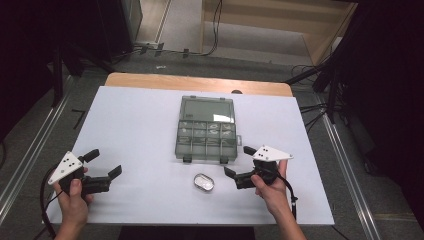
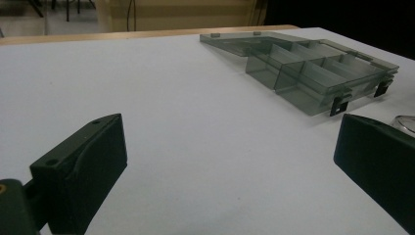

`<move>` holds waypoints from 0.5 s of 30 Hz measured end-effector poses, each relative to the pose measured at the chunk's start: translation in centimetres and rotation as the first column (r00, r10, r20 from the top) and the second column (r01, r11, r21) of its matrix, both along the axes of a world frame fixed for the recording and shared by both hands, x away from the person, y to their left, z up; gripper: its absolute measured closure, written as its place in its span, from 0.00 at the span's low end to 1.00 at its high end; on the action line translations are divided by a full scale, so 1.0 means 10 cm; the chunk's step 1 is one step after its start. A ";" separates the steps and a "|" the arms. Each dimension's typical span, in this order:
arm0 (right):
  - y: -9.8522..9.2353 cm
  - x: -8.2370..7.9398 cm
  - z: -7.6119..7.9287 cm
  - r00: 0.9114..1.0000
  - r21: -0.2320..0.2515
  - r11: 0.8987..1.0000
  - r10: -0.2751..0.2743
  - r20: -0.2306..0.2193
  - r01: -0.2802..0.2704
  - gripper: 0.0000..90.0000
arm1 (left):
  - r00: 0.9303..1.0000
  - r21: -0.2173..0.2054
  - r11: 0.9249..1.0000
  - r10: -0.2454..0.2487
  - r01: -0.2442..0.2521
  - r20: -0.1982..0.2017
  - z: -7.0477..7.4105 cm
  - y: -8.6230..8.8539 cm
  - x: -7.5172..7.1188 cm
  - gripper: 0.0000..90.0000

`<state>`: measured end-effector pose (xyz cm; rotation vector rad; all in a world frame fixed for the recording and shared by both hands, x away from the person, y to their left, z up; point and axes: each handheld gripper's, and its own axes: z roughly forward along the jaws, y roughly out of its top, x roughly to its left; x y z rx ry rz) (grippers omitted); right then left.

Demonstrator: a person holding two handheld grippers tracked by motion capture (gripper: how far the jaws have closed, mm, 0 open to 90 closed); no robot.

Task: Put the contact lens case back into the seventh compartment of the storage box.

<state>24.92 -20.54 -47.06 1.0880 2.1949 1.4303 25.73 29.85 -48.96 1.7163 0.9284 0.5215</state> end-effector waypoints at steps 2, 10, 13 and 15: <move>0.01 -0.01 0.01 1.000 0.004 1.000 0.018 0.000 -0.018 0.00 | 1.000 -0.003 1.000 -0.003 0.003 0.001 0.00 0.00 0.00 0.00; 0.12 -0.01 0.02 0.998 -0.007 0.998 0.069 -0.010 -0.069 0.00 | 1.000 0.017 1.000 0.007 -0.007 0.004 -0.02 -0.03 0.00 0.00; 0.14 -0.01 0.03 0.997 -0.010 0.997 0.078 -0.010 -0.078 0.00 | 1.000 0.020 1.000 0.002 -0.002 0.003 -0.02 -0.03 -0.01 0.00; 0.16 0.00 0.03 0.996 -0.015 0.996 0.084 -0.014 -0.084 0.00 | 1.000 0.018 1.000 0.001 -0.001 0.002 -0.02 -0.03 -0.01 0.00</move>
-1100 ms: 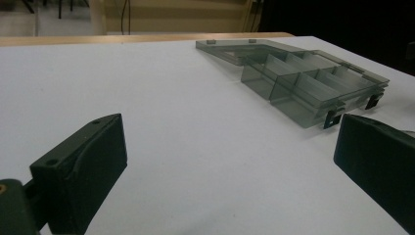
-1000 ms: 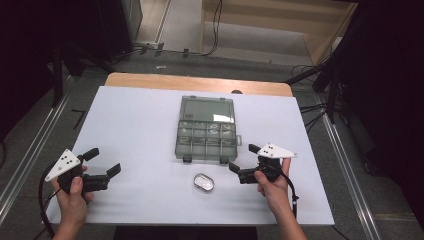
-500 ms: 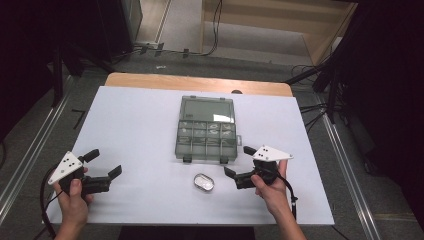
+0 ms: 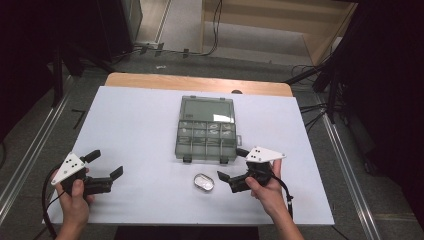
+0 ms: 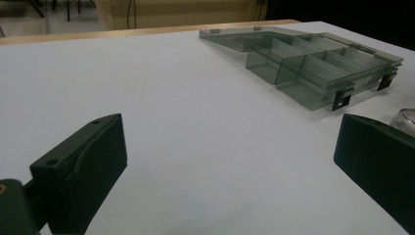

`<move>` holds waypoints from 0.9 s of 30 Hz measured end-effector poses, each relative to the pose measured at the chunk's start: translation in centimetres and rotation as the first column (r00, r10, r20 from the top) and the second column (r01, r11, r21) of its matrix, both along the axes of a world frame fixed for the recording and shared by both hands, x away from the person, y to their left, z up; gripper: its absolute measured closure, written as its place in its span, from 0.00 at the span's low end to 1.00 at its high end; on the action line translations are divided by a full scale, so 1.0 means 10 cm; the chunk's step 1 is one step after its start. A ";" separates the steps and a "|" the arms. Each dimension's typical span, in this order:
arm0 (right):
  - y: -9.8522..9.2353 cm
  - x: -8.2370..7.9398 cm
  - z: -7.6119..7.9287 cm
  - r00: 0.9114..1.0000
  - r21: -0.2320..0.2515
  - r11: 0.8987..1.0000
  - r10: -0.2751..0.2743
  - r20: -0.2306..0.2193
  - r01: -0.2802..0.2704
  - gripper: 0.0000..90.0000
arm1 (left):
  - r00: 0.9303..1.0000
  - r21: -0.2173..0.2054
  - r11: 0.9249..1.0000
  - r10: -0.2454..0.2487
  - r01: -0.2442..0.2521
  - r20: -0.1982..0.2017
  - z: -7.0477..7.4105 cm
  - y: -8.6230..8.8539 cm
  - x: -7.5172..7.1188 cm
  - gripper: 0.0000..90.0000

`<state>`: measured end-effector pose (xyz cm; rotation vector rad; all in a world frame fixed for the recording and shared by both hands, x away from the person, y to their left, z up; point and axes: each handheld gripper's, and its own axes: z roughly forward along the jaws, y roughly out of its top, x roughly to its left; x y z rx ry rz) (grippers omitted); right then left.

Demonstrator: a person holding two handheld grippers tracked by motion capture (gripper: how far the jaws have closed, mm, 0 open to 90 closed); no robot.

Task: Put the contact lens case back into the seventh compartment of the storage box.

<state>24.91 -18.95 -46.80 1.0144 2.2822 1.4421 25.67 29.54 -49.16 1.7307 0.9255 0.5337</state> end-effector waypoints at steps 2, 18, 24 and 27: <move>0.02 0.00 0.00 1.000 -0.009 1.000 0.008 -0.008 -0.008 0.00 | 1.000 0.000 1.000 0.001 -0.001 0.000 0.00 0.00 0.00 0.00; 0.13 0.01 -0.04 0.999 -0.062 0.997 0.042 -0.032 -0.044 0.00 | 1.000 -0.002 1.000 -0.004 0.004 0.000 0.00 0.00 0.00 0.00; 0.18 0.01 -0.05 0.997 -0.074 0.995 0.058 -0.040 -0.061 0.00 | 1.000 0.001 1.000 -0.003 0.003 0.001 0.00 0.00 0.00 0.00; 0.21 0.01 -0.05 0.997 -0.082 0.994 0.067 -0.044 -0.071 0.00 | 1.000 0.002 1.000 -0.003 0.003 -0.001 0.00 0.00 0.01 0.00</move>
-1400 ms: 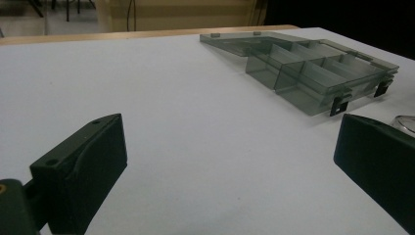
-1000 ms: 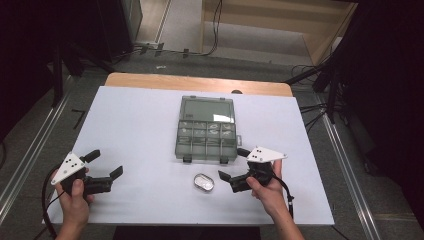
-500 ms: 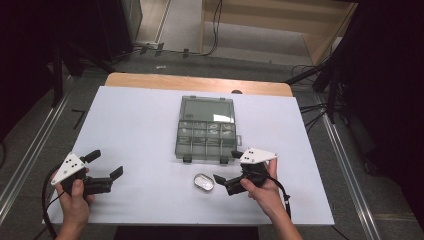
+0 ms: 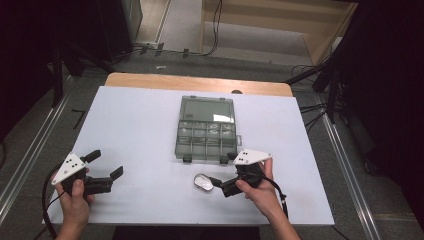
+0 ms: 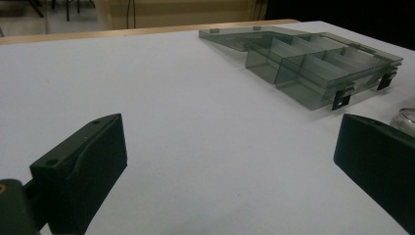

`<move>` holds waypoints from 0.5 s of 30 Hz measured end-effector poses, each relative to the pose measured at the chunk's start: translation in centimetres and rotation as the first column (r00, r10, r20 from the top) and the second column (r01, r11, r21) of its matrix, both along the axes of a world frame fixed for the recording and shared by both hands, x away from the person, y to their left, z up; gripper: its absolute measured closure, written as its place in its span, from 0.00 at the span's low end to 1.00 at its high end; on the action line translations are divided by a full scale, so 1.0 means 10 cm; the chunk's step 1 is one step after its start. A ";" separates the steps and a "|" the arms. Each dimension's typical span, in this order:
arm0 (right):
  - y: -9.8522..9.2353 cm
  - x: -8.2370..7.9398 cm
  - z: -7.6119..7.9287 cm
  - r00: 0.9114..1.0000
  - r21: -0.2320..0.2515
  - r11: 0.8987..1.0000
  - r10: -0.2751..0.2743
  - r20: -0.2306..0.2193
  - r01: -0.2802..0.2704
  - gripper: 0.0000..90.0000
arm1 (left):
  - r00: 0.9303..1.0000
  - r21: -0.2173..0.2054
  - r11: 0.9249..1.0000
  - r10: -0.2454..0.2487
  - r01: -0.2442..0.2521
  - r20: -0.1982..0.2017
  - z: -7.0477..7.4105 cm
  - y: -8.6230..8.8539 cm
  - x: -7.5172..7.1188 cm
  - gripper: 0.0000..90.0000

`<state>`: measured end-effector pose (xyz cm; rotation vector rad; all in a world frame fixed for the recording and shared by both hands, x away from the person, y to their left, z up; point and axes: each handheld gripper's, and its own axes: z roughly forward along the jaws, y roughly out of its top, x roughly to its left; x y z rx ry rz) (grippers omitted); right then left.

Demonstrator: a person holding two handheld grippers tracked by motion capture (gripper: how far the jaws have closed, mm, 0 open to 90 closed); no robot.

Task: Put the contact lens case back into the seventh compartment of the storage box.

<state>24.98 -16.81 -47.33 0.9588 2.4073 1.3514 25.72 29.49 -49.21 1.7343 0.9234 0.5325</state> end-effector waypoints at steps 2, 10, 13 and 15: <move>0.02 0.00 0.00 1.000 -0.005 1.000 0.005 -0.007 -0.005 0.00 | 1.000 0.000 1.000 0.001 -0.001 0.000 0.00 0.00 0.00 0.00; 0.09 -0.02 0.01 0.999 -0.016 0.999 0.030 -0.011 -0.030 0.00 | 1.000 -0.001 1.000 -0.003 0.003 0.000 0.00 0.00 0.00 0.00; 0.11 -0.02 0.01 0.999 -0.020 0.999 0.043 -0.012 -0.044 0.00 | 1.000 0.000 1.000 -0.008 0.008 0.002 0.00 0.00 0.00 0.00; 0.12 -0.03 0.01 0.999 -0.020 0.999 0.049 -0.017 -0.050 0.00 | 1.000 -0.001 1.000 -0.009 0.009 0.002 0.00 0.00 0.00 0.00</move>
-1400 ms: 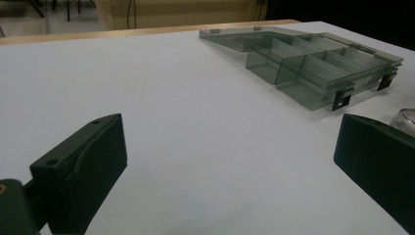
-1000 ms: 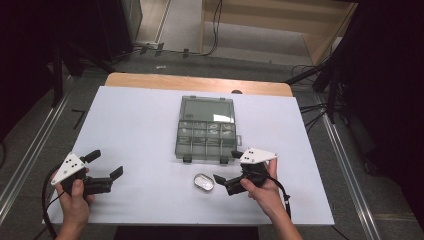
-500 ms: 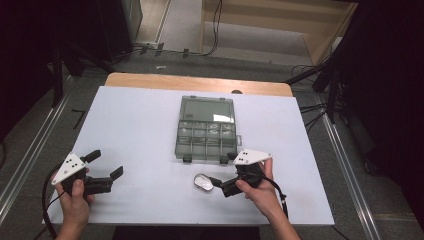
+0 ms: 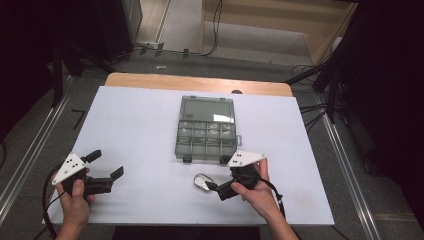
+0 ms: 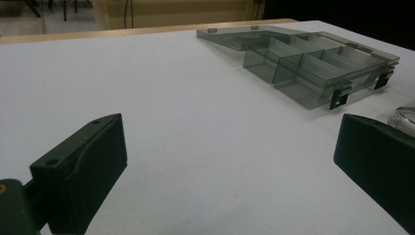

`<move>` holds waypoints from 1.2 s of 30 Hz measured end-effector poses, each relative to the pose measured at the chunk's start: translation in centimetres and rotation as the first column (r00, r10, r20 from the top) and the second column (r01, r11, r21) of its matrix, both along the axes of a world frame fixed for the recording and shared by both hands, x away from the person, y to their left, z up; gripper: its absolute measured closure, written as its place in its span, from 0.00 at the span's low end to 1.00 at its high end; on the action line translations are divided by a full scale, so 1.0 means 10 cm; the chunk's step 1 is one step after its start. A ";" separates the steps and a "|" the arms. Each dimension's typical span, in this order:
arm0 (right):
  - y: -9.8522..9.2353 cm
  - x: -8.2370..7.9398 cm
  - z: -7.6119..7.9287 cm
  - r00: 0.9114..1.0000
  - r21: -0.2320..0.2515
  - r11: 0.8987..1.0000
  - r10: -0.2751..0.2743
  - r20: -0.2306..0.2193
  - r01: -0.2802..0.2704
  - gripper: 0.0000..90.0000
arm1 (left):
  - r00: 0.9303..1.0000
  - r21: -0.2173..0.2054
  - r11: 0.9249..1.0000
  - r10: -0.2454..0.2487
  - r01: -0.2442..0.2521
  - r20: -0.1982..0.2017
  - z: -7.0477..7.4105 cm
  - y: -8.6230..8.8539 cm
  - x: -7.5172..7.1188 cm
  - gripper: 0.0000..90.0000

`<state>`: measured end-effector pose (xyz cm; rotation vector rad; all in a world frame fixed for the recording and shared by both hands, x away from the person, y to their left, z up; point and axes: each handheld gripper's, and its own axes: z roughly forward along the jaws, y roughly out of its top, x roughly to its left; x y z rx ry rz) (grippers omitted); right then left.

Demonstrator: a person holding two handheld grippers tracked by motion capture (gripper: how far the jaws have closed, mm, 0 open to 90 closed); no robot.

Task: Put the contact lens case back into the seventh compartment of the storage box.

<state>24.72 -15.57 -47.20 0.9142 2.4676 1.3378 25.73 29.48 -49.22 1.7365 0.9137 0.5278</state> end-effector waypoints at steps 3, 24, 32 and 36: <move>0.02 0.00 0.00 1.000 -0.004 1.000 0.004 0.002 -0.004 0.00 | 1.000 0.000 1.000 0.002 -0.002 0.000 0.00 0.00 0.00 0.00; 0.19 0.02 -0.04 0.996 -0.015 0.999 0.043 -0.073 -0.044 0.13 | 1.000 -0.006 1.000 -0.003 0.003 0.006 0.00 0.00 0.00 0.00; 0.22 0.06 -0.11 0.993 -0.046 0.999 0.012 -0.117 -0.017 0.27 | 1.000 -0.002 1.000 -0.008 0.008 0.006 0.00 0.00 0.00 0.00; 0.24 0.06 -0.13 0.993 -0.063 0.998 0.014 -0.116 -0.021 0.28 | 1.000 0.000 1.000 -0.008 0.008 0.005 0.00 0.00 0.00 0.00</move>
